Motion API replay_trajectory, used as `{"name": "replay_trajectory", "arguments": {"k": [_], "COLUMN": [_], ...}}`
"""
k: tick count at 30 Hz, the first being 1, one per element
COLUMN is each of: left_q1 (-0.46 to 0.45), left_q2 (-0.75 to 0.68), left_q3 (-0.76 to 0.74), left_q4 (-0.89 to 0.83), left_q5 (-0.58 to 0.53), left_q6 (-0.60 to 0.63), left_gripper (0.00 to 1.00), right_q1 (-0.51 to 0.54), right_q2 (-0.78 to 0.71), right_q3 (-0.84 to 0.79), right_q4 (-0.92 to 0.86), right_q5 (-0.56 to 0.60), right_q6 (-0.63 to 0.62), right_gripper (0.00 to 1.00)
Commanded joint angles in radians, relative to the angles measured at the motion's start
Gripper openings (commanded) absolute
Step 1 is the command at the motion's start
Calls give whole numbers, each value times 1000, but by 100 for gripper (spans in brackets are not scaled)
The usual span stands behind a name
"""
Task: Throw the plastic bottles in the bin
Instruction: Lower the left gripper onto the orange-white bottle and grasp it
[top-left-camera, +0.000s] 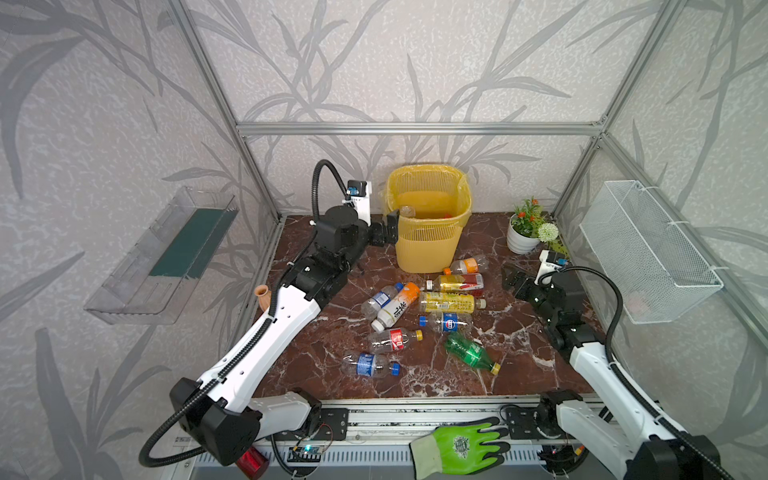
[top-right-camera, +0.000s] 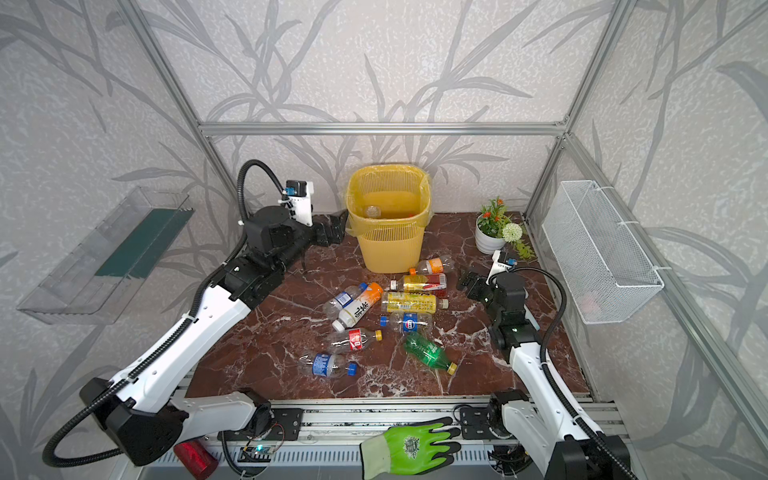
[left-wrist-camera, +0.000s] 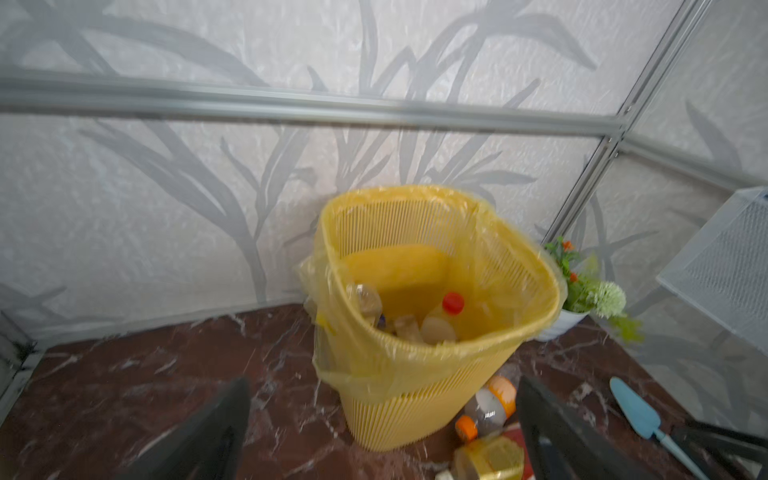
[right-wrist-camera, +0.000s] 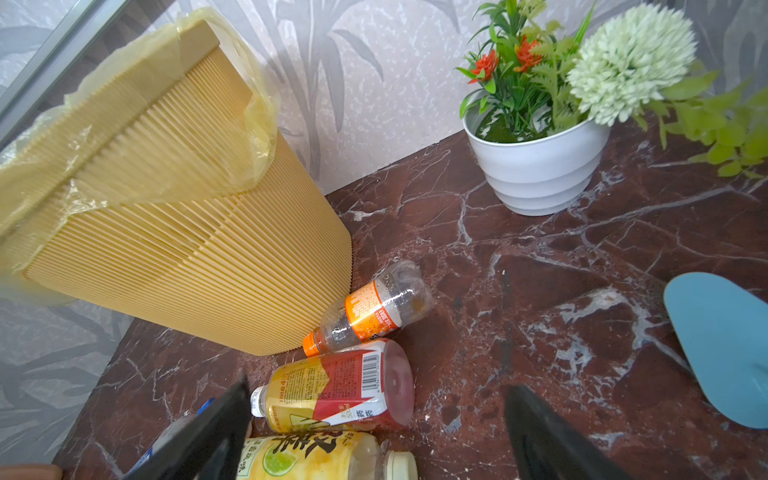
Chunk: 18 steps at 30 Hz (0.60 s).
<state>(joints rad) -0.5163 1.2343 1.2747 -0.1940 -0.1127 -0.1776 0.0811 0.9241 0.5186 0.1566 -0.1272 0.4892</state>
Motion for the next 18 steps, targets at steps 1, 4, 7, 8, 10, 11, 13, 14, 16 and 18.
{"name": "replay_trajectory", "arguments": {"k": [1,4,7,8,10,11,13,14,16,18], "left_q1": [-4,-29,-67,-78,-100,-109,-121,-125,-132,-140], "left_q2": [-68,-95,-93,-85,-62,-46,-11,8,48,106], "left_q3": [-111,-204,-266,-280,-292,-293,-283,-277,-266,-244], "left_q4": [-109,-181,-241,-259,-286,-300,-319,-321,-324,-342], "left_q5": [-10,23,32,38,45,44,62,79,110,126], "left_q6": [-43,-70,-87,-93,-93,-91,-91,-92,-91,-91], "left_gripper": [96,91,89,88,85,84,82,80,78,75], "right_q1": [-1,-1,2,1,4,3,3,3,4,3], "right_q2": [-2,-9,-16,-22,-40,-53,-80,-94,-118,-133], "right_q3": [-18,-33,-41,-44,-55,-65,-82,-88,-91,-94], "right_q4": [25,25,-5,-20,-37,-43,-44,-49,-65,-84], "right_q5": [-48,-74,-89,-89,-86,-82,-73,-67,-59,-55], "right_q6": [41,68,76,80,92,101,118,121,121,118], "right_gripper": [94,92,90,90,89,89,89,89,89,89]}}
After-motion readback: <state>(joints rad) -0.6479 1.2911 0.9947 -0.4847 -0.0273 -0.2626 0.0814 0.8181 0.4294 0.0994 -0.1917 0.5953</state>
